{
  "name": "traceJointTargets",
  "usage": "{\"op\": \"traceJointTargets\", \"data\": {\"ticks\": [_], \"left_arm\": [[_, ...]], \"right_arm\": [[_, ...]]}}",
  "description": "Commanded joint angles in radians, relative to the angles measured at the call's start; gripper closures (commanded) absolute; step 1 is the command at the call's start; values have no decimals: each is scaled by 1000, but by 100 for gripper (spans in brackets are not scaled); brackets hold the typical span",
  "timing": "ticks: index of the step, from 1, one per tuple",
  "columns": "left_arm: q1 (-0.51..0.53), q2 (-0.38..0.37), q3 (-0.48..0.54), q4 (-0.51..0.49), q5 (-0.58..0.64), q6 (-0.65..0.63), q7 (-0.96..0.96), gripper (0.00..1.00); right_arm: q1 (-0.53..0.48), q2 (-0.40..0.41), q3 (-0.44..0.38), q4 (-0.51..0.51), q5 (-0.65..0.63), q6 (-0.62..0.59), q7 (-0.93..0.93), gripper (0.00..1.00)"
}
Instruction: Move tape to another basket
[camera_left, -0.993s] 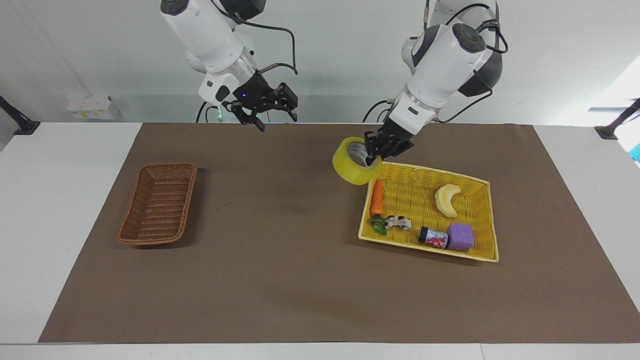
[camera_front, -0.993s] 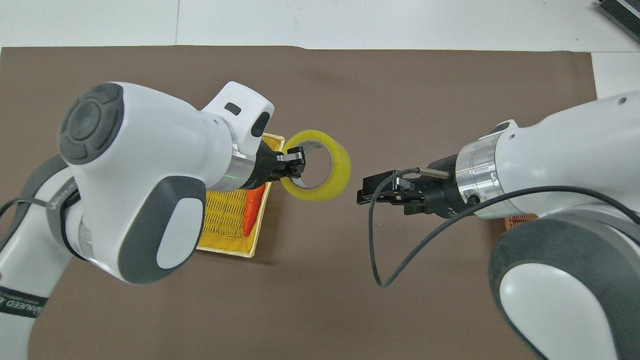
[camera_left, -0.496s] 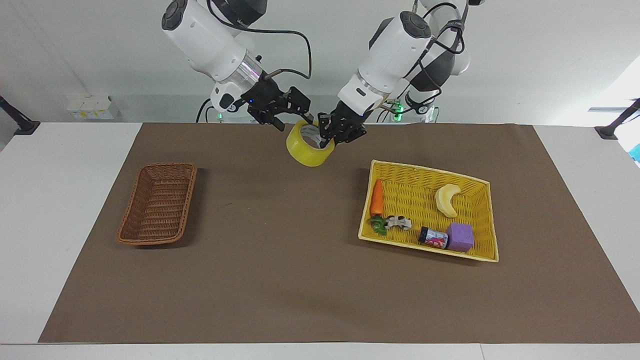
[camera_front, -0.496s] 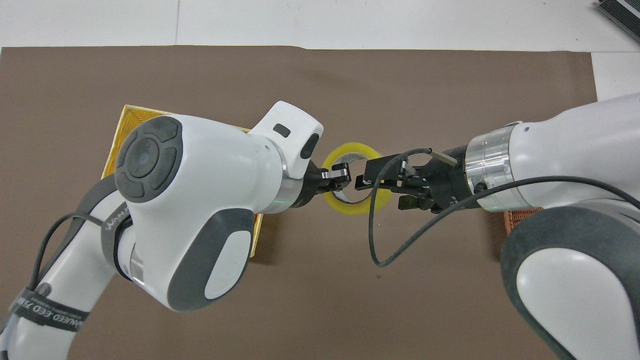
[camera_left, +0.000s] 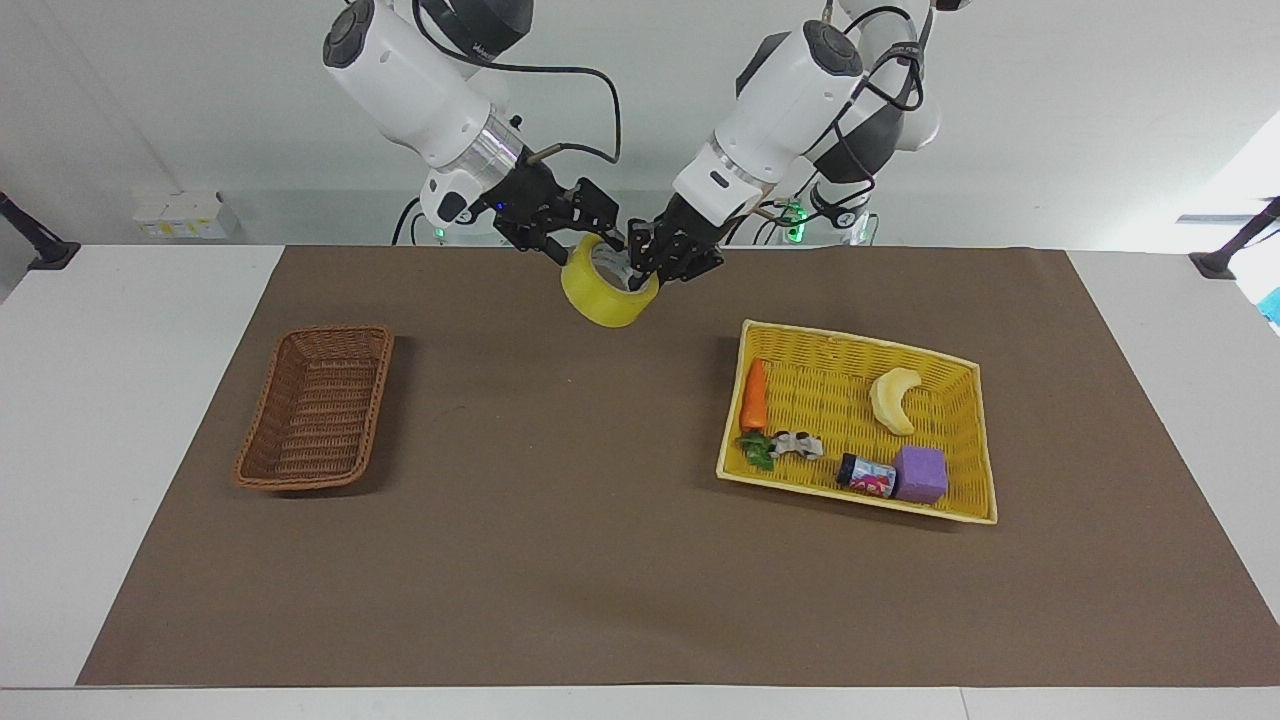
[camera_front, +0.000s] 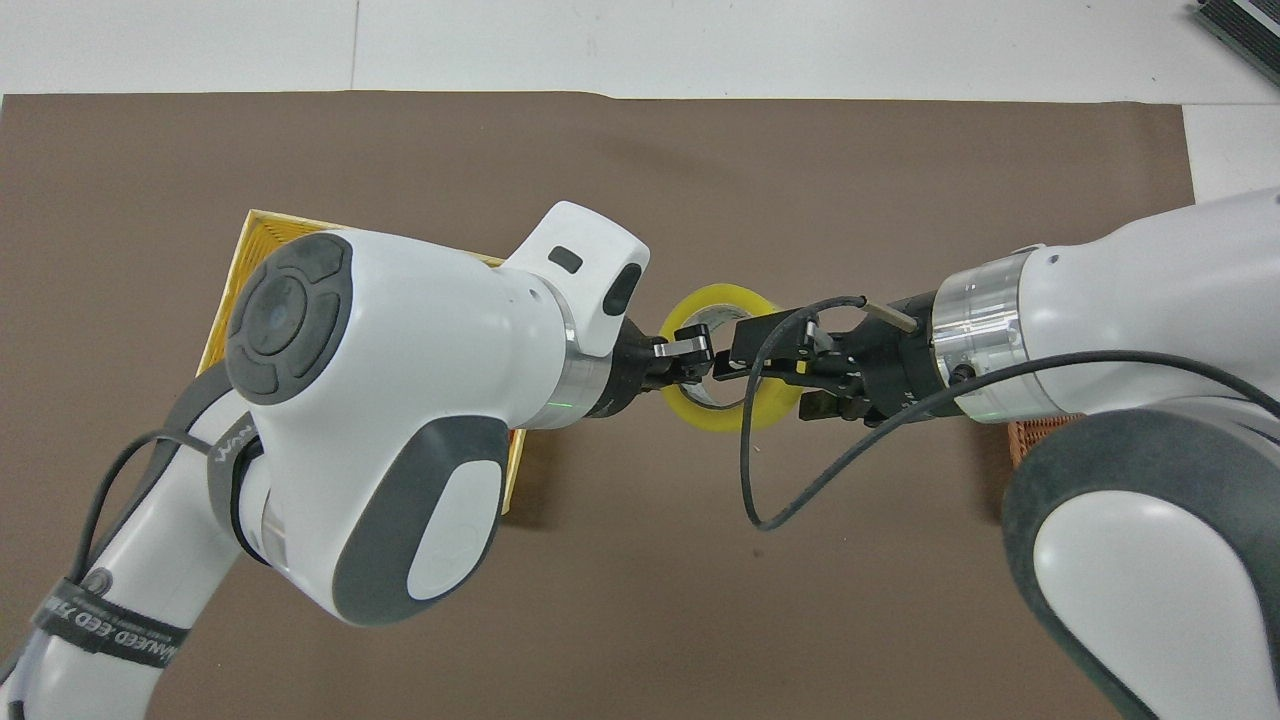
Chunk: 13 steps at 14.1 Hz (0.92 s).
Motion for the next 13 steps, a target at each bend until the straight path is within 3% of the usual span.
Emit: {"op": "traceJointTargets", "data": {"ticks": [1,2,3,4,11,13], "left_arm": [[39,0,-2,16,-118,4,78,100],[37,-1,-2,16,-124,2,78,100],[30,-1,-1,17,-112,8,83,69],[30,0,-1,23,-82,8,86,1],[50,-23,10,42,-37,-8,78,0],[50,-38,25,40,35,-21,74,0]], "right_arm": [[-12,-17,1,-19,27,-11,-14,100],[-12,-17,1,-18,27,-16,-8,100],[-12,-17,1,-18,27,-16,-10,100],[-12,-17,1,-18,27,-16,-13,100],[-12,-17,-1,-13,27,-17,-11,100],[-24,-18,-4,-12,25,-19,-17,100]]}}
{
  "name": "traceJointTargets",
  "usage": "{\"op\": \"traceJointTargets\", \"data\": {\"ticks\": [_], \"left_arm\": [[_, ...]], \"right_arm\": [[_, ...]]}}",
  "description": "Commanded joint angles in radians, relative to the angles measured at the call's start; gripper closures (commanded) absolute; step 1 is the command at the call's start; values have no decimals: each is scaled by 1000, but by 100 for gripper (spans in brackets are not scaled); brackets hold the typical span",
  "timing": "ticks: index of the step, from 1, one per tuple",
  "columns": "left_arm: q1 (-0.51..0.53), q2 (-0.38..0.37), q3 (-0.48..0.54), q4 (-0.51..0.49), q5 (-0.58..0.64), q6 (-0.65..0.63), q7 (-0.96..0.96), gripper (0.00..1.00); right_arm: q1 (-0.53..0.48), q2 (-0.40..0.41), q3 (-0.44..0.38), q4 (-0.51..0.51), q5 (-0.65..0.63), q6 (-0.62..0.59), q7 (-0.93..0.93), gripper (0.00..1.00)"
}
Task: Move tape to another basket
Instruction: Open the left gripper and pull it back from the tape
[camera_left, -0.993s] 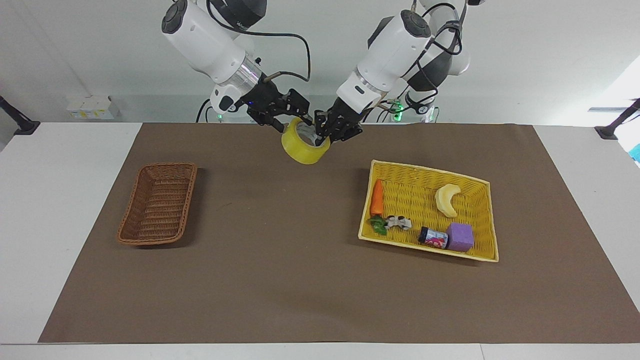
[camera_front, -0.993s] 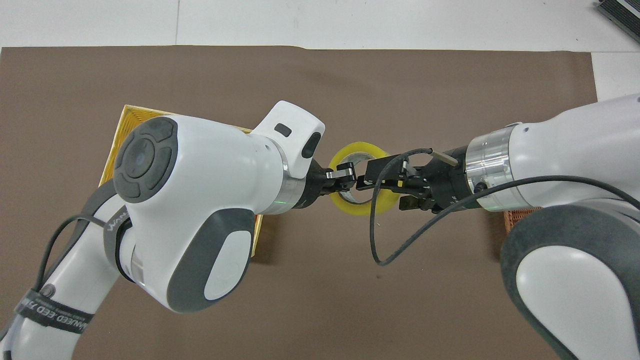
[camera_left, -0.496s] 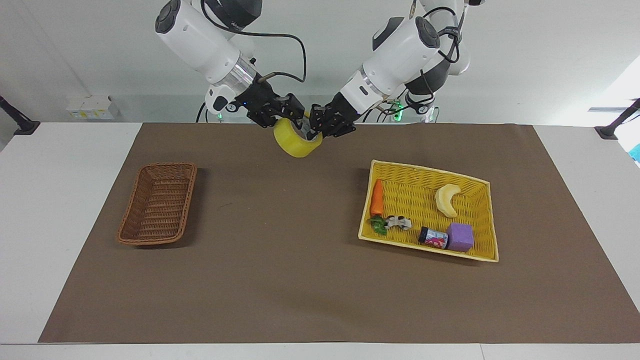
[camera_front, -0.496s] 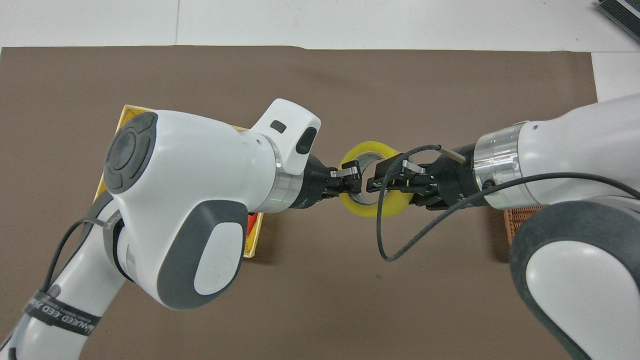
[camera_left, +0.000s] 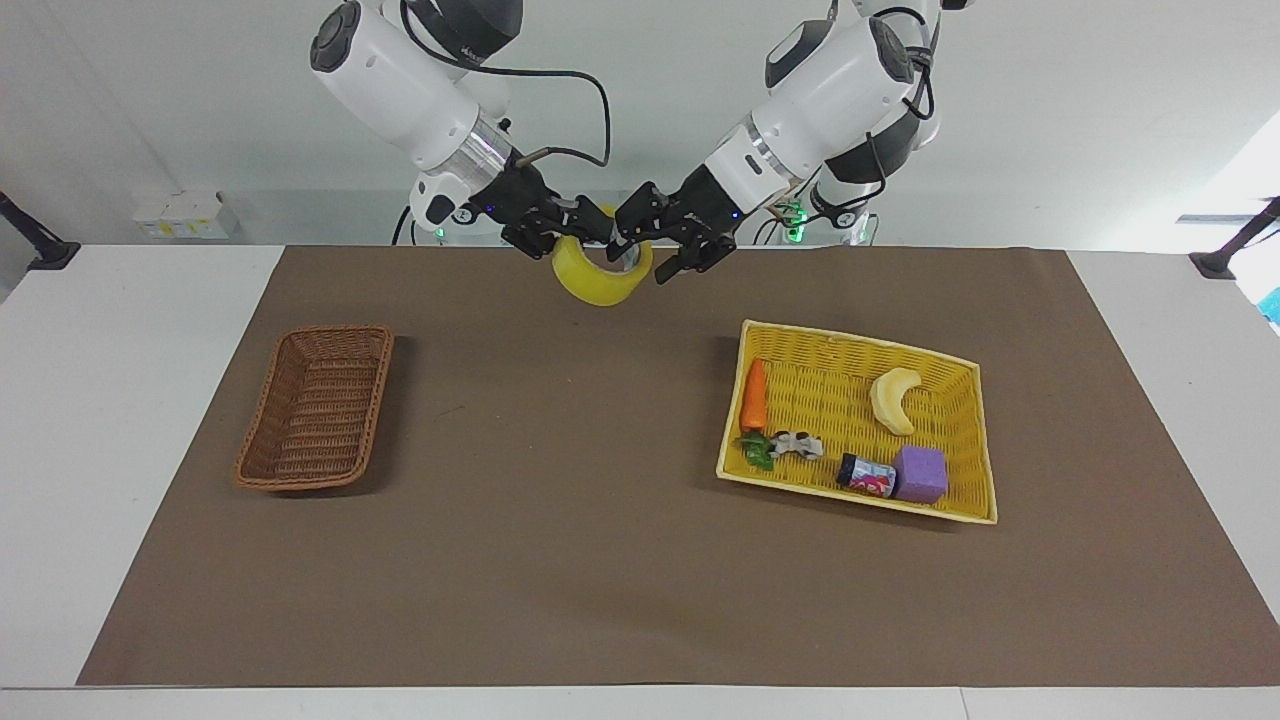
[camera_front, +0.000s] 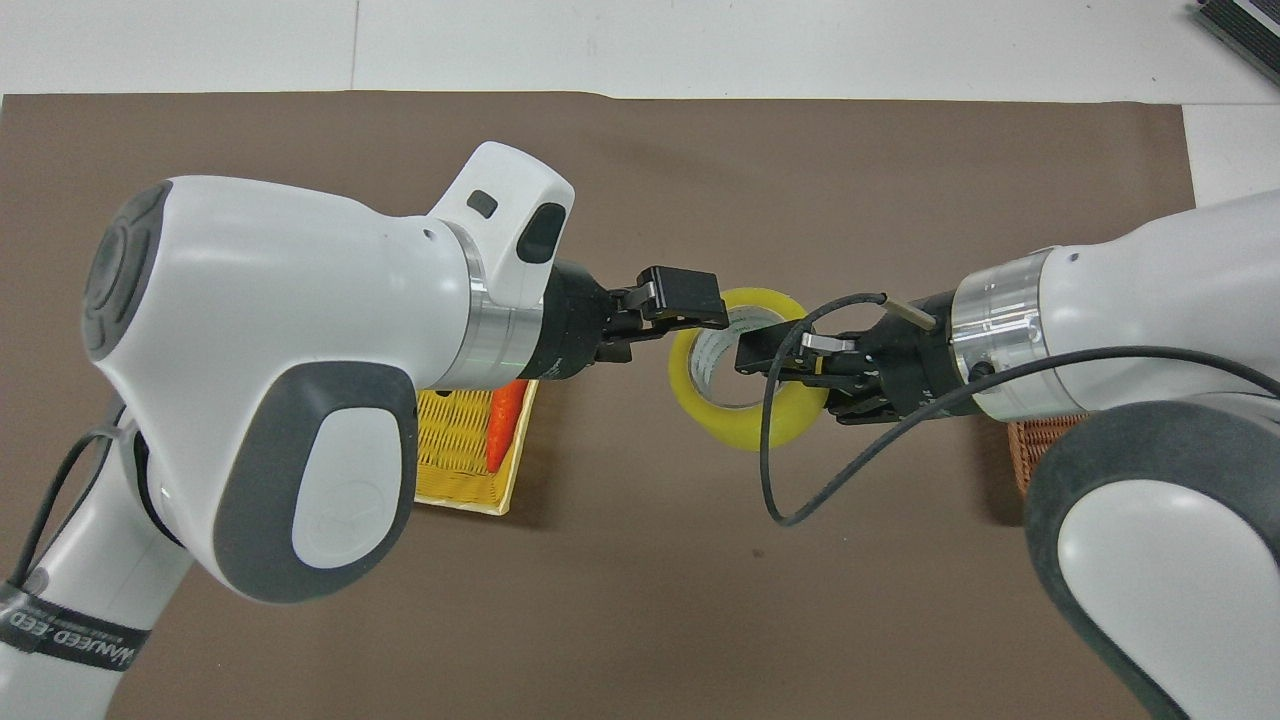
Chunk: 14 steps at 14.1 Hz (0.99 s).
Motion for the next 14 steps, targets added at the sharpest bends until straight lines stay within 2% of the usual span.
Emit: {"op": "traceJointTargets", "data": {"ticks": [1,3,6,11,14], "left_arm": [[4,-19,23,4,76,-46,-5,0],[4,-19,63,4,85,-116,-6,0],[4,-22,108,5,241,-172,1,0],[4,-22,219,4,468,-216,17,0],[5,-27,304,4,493,-227,186,0]], "right_arm": [[-24,-14,-3,0,25,-18,-20,100],[-27,-15,-3,2,26,-23,-22,100],[-71,-17,-3,34,25,-59,-40,100],[-240,-17,-6,68,28,-177,-233,100],[-344,-17,-6,68,48,-207,-371,100]]}}
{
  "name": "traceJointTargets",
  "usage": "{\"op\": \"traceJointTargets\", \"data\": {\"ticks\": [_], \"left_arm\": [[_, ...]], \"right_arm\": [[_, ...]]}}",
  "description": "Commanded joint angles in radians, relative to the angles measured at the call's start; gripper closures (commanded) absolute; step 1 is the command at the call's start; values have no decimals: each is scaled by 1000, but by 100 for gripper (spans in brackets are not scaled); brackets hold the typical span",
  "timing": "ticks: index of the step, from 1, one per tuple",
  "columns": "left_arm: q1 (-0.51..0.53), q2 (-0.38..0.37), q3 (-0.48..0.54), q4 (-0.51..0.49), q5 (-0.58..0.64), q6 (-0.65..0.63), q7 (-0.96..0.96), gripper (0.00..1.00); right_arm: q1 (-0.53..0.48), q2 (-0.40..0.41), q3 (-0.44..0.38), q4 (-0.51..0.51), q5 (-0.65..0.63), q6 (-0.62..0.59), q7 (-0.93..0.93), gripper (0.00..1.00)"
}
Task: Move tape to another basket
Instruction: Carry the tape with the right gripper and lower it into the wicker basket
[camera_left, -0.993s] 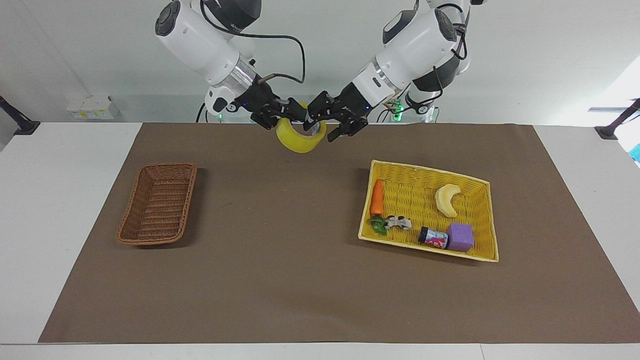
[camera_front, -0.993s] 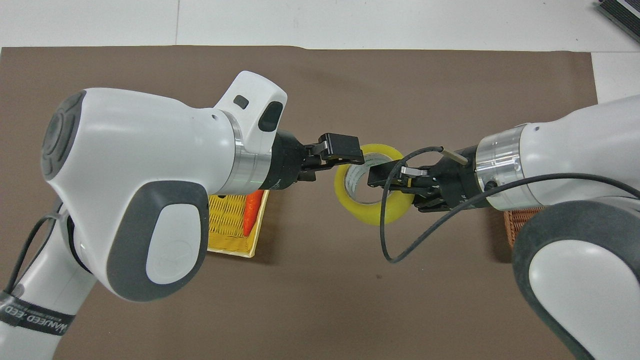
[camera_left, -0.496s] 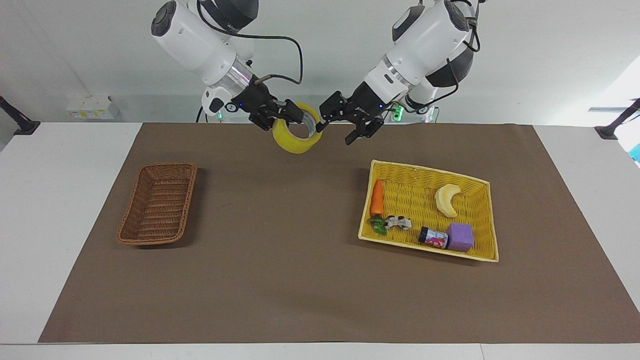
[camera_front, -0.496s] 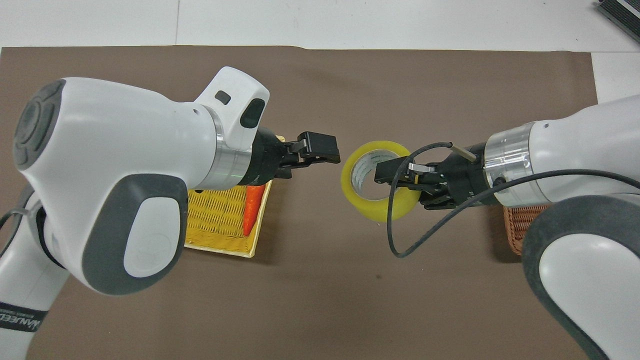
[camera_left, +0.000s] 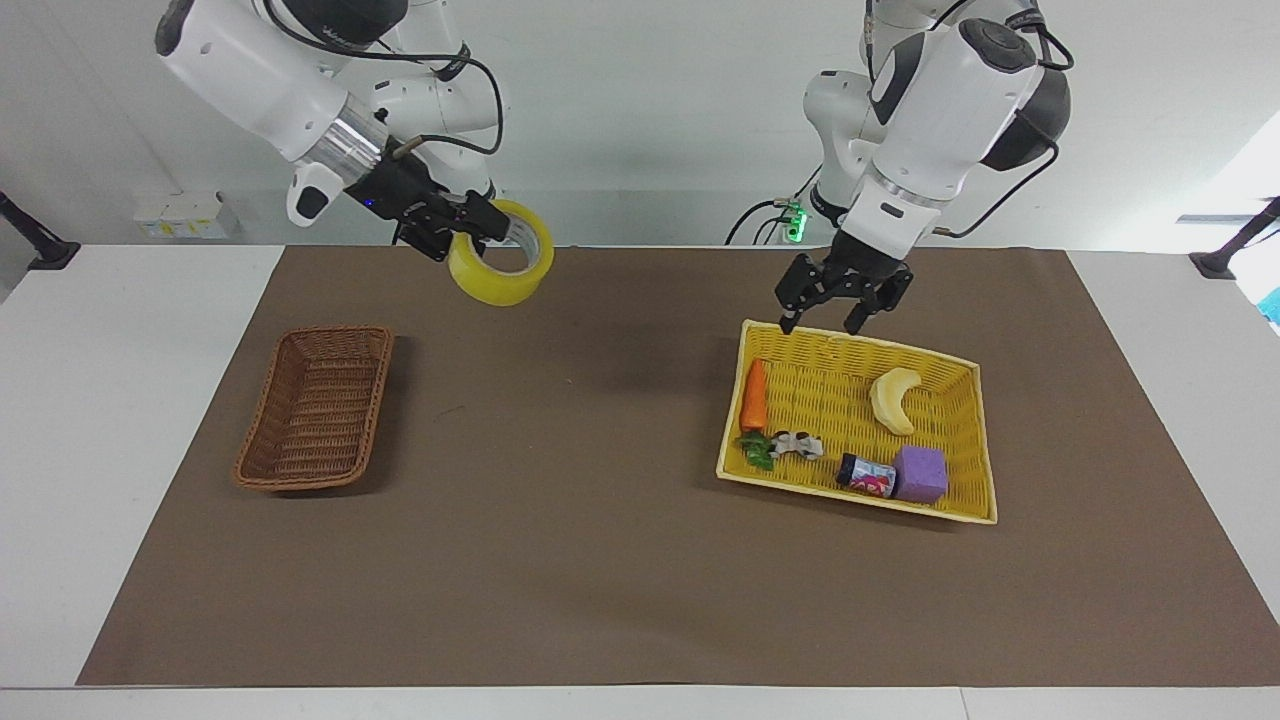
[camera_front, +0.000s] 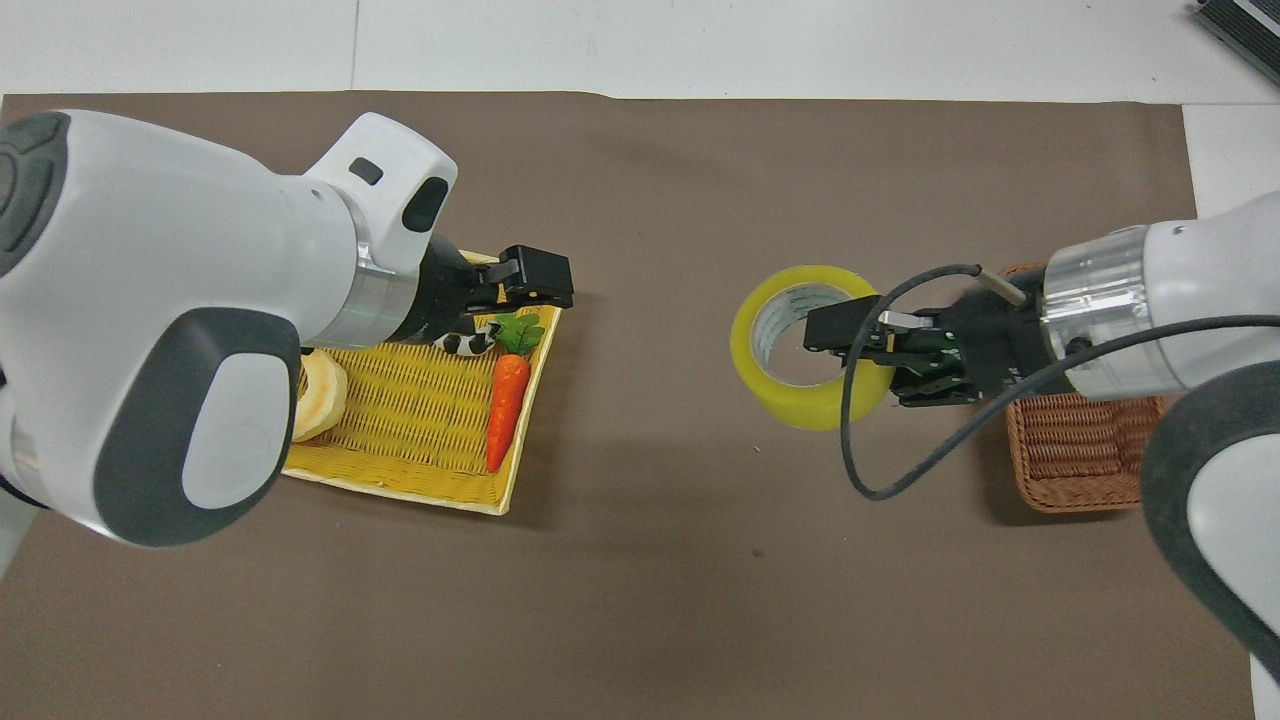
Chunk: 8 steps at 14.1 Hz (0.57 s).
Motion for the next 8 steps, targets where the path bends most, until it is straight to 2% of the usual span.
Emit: {"op": "traceJointTargets", "data": {"ticks": [1,4,6,8], "left_arm": [[5,-22,74,3,27,-53,148,0],[106,-42,90,3,27,-97,323,0],[175,-50,90,3,27,-105,429,0],[233,-50,90,3,27,-113,529,0]], "right_arm": [[-97,-5,4,10,46,-30,-111,100],[-192,-9,-1,4,5,-38,-167,100],[-214,-9,1,-2,-163,24,-158,100],[-240,18,1,-16,-185,60,-173,100]]}}
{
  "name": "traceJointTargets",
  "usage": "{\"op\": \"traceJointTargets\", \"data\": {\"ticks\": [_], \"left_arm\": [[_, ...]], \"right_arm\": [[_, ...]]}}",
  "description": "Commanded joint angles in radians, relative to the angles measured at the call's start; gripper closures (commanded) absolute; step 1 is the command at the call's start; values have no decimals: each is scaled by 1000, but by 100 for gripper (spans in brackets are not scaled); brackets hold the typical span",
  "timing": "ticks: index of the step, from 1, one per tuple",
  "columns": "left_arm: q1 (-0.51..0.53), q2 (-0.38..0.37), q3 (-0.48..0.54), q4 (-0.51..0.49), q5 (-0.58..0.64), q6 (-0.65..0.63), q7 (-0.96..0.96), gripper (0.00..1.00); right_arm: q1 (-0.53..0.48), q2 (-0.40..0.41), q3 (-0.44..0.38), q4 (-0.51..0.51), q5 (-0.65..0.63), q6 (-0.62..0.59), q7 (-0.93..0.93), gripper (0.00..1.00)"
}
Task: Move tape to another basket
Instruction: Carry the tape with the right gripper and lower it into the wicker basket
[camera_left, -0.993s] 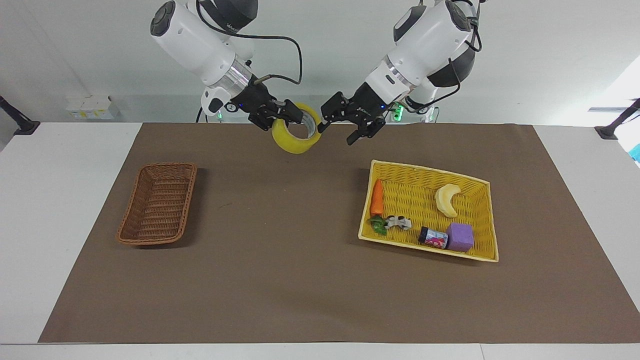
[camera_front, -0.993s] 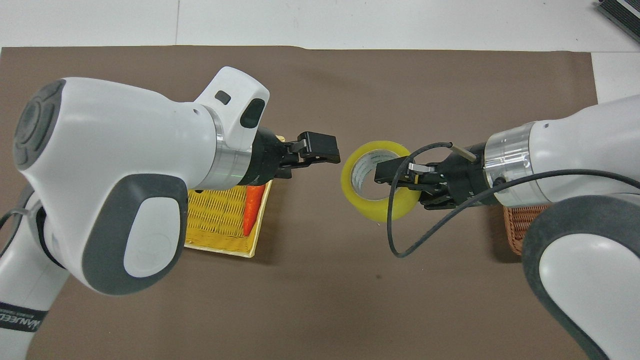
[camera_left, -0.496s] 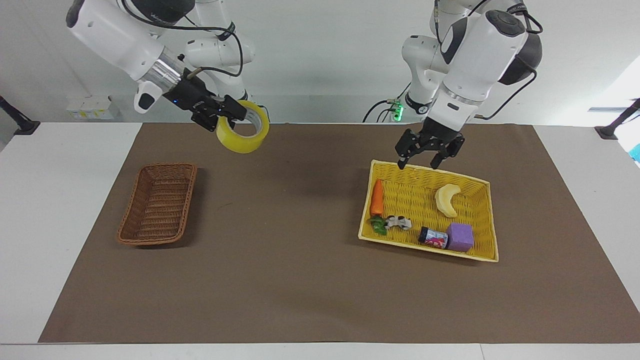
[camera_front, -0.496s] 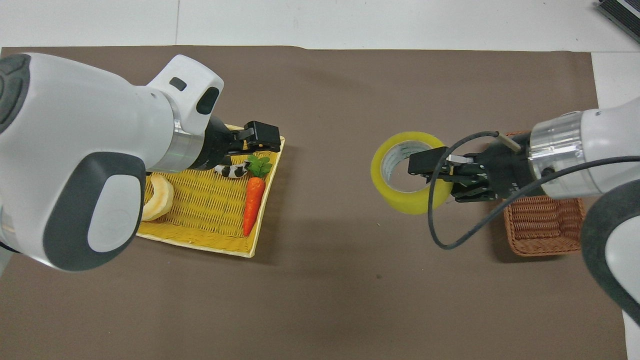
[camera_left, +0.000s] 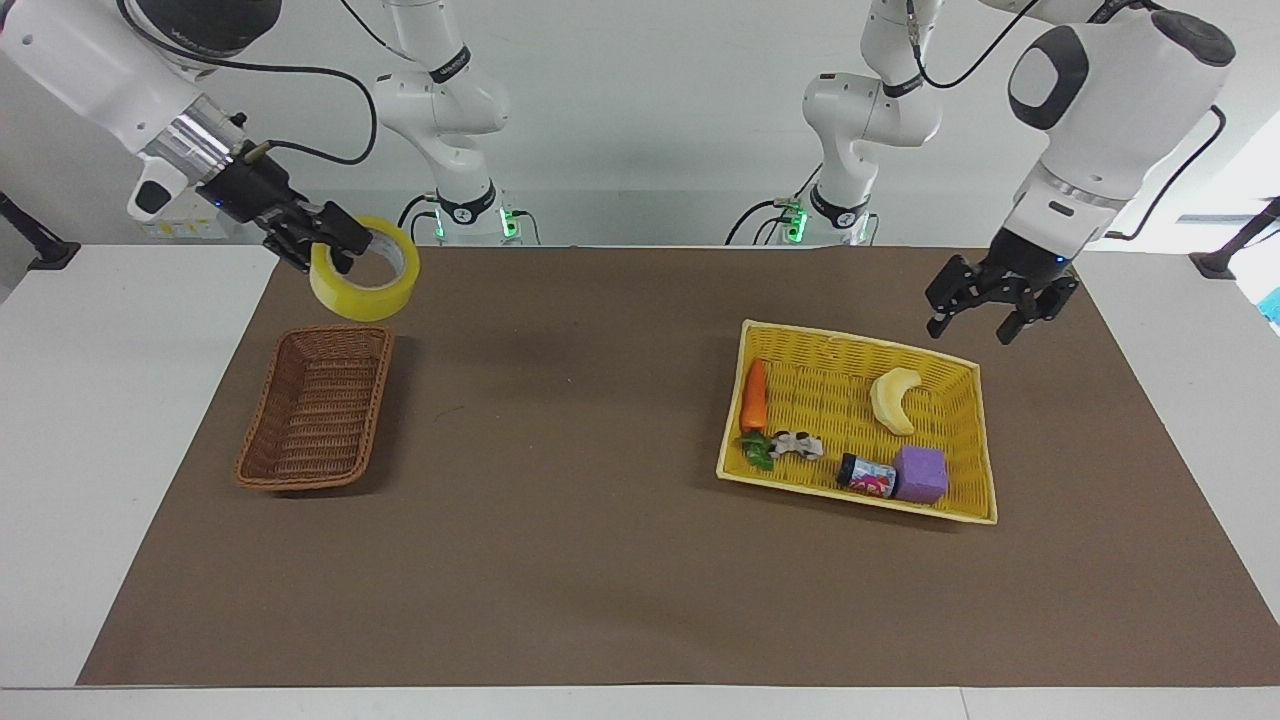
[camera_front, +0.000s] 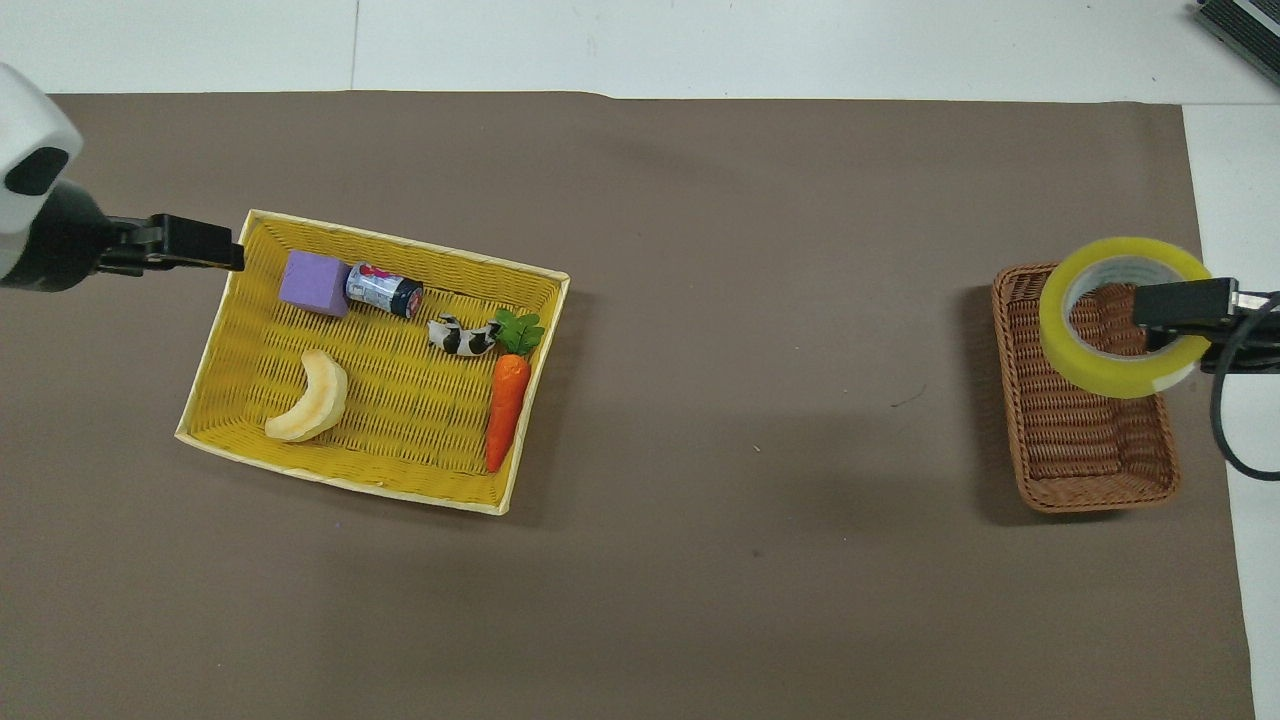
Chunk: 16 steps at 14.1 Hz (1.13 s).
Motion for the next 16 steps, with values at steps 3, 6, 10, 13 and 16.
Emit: {"op": "traceJointTargets", "data": {"ticks": [3,6,10,13,16], "left_arm": [[157,-8,-9,3,20,-26,241,0],[220,-7,-9,4,21,-7,274,0],[219,-4,-9,3,27,-7,197,0],[202,-5,-20,4,125,-7,171,0],[183,-7,-35,3,127,-18,110,0]], "right_arm": [[-42,68,7,-31,-29,50,-103,100],[-169,179,9,-54,18,84,-325,100],[-188,246,9,-83,46,144,-386,100],[-188,283,9,-131,89,190,-395,100],[-214,338,9,-143,133,191,-459,100]]}}
